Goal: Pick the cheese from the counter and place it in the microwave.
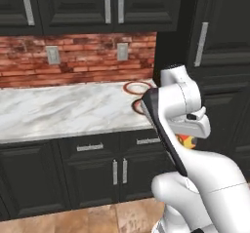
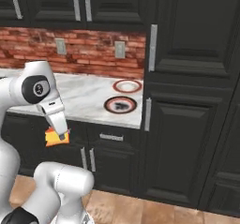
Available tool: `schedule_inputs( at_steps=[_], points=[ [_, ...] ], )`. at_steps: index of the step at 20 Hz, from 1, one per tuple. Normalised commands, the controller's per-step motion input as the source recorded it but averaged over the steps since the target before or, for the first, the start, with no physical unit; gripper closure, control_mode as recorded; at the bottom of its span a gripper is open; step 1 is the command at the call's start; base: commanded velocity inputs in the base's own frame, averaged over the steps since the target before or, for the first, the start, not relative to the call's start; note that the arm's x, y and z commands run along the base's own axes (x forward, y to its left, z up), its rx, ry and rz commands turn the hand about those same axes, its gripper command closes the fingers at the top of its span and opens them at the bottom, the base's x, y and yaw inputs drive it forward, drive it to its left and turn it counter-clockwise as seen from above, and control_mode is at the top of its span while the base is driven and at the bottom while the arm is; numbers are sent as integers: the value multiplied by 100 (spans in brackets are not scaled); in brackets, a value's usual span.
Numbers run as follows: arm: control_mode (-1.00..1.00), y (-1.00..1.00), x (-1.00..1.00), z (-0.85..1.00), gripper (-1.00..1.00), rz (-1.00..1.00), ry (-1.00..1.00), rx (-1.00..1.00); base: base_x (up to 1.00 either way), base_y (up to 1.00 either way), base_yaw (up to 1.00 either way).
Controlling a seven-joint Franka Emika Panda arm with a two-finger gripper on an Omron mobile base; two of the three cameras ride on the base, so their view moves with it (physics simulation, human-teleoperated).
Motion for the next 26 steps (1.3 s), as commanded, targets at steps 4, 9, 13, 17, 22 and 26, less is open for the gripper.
schedule_inputs(
  at_steps=[4,9,13,17,22,26],
  points=[
    [100,0,0,0,100,0,0,0,-100,1,-3],
    [100,0,0,0,100,0,0,0,-78,5,-26],
    [100,0,0,0,100,0,0,0,-13,0,-29],
    [100,0,0,0,100,0,0,0,0,-46,-15],
    [100,0,0,0,100,0,0,0,-5,-90,-10],
    [100,0,0,0,100,0,0,0,0,-100,-2]
  ],
)
